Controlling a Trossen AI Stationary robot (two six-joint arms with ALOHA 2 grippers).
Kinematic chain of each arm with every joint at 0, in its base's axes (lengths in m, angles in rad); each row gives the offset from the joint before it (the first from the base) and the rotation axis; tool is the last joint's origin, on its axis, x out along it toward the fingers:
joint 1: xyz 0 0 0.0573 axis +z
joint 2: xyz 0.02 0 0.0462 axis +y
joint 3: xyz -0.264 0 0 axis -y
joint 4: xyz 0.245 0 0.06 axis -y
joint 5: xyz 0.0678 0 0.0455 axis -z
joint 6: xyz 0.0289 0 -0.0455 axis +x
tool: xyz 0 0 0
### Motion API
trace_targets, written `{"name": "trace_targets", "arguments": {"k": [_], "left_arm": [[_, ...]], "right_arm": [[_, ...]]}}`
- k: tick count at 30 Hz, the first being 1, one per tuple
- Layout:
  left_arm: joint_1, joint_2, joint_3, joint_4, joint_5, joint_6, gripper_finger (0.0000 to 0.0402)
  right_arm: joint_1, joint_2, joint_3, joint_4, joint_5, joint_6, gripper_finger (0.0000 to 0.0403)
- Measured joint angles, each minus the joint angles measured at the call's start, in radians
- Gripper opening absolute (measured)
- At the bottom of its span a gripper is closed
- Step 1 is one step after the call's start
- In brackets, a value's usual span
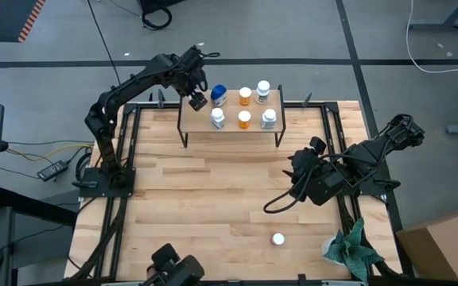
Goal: Pick and place medicine bottles onto shelf by color
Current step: Put the orange medicine bottle onto the shelf
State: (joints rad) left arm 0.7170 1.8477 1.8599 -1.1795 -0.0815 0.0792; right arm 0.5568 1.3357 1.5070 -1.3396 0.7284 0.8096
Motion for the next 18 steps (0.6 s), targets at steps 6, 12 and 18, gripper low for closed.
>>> {"name": "trace_targets", "arguments": {"k": [6, 12, 18], "left_arm": [[0.0, 0.0, 0.0, 0.001, -0.056, 0.036, 0.0298], [-0.001, 0.0, 0.0, 0.001, -0.056, 0.037, 0.0298], [-0.008, -0.011, 0.02, -0.017, -0.057, 0.032, 0.0298]], "right_arm": [[0.0, 0.0, 0.0, 0.0, 0.0, 0.014, 0.0214], [0.0, 0.0, 0.0, 0.0, 0.0, 0.021, 0.0214], [0.0, 0.0, 0.0, 0.0, 0.0, 0.018, 0.0214]]}}
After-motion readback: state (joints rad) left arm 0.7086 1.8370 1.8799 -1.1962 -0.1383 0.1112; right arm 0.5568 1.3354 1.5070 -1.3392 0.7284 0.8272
